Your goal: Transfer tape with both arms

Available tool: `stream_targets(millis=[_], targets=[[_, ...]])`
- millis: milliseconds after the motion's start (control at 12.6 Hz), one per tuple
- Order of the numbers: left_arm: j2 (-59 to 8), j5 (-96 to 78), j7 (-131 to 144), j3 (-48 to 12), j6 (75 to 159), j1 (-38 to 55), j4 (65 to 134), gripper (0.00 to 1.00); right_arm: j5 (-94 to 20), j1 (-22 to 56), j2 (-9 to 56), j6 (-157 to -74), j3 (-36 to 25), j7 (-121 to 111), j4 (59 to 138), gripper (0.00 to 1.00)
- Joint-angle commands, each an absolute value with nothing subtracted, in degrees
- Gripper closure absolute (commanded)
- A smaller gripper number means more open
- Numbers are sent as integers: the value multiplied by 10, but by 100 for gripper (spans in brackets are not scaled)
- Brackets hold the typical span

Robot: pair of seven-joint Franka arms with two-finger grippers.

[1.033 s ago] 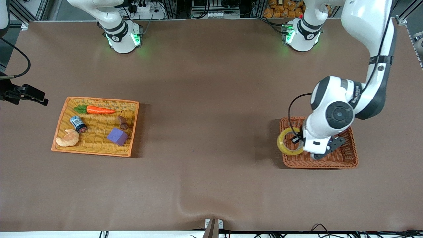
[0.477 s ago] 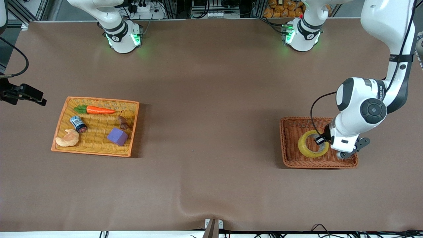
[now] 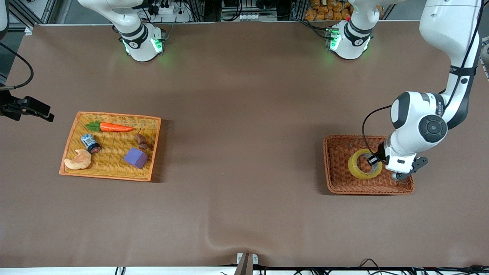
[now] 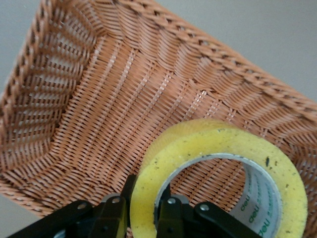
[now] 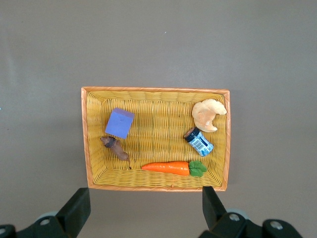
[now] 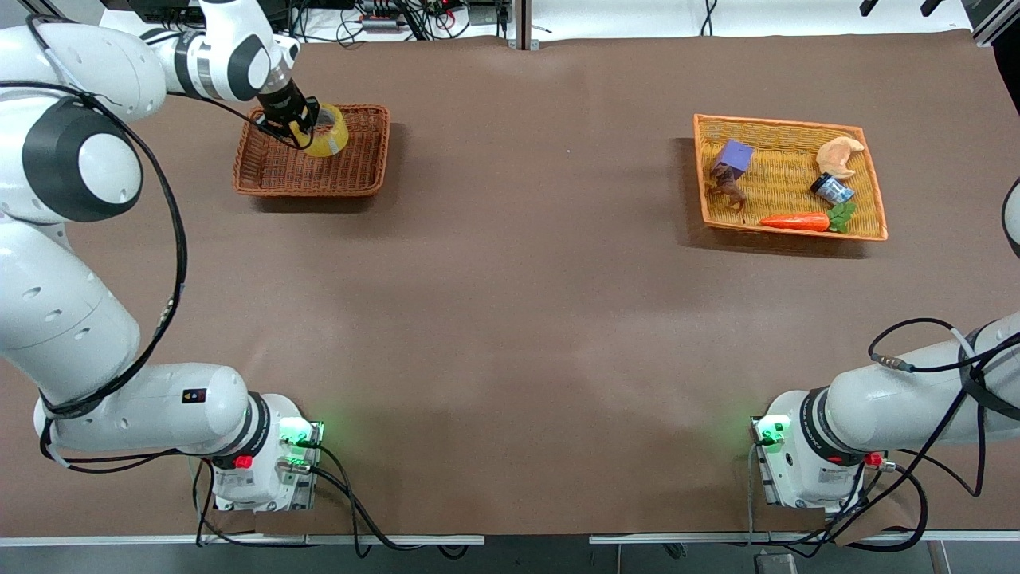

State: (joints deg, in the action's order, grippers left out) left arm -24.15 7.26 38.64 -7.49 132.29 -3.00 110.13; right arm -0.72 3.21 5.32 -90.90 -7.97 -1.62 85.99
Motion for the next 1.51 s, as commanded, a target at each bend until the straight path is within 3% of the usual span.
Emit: stream_targets(millis=[0,397,477,556,636,954,1431], targets=[[-250,79,382,-81,1339,-44,1106,100,-13,30,55,-899,-80,-18,850,0],[-267,80,382,-81,1357,-54,1110,100,-11,30,55,-895,-80,-18,850,0],[-268,79,385,-81,1356,-61,1110,89,-8,32,56,-894,-80,-18,851,0],[-268,78,391,-82,1356,-74,1110,34,-7,32,56,-893,-80,-18,851,0],[-265,78,391,-83,1356,-78,1110,0,-6,29,55,-896,-80,-18,850,0],[-217,83,381,-103,1327,-69,1105,0,-11,21,55,-895,-81,-19,847,0],[-87,79,297,-161,1257,-72,1100,0,-11,22,56,-895,-80,-18,847,0]])
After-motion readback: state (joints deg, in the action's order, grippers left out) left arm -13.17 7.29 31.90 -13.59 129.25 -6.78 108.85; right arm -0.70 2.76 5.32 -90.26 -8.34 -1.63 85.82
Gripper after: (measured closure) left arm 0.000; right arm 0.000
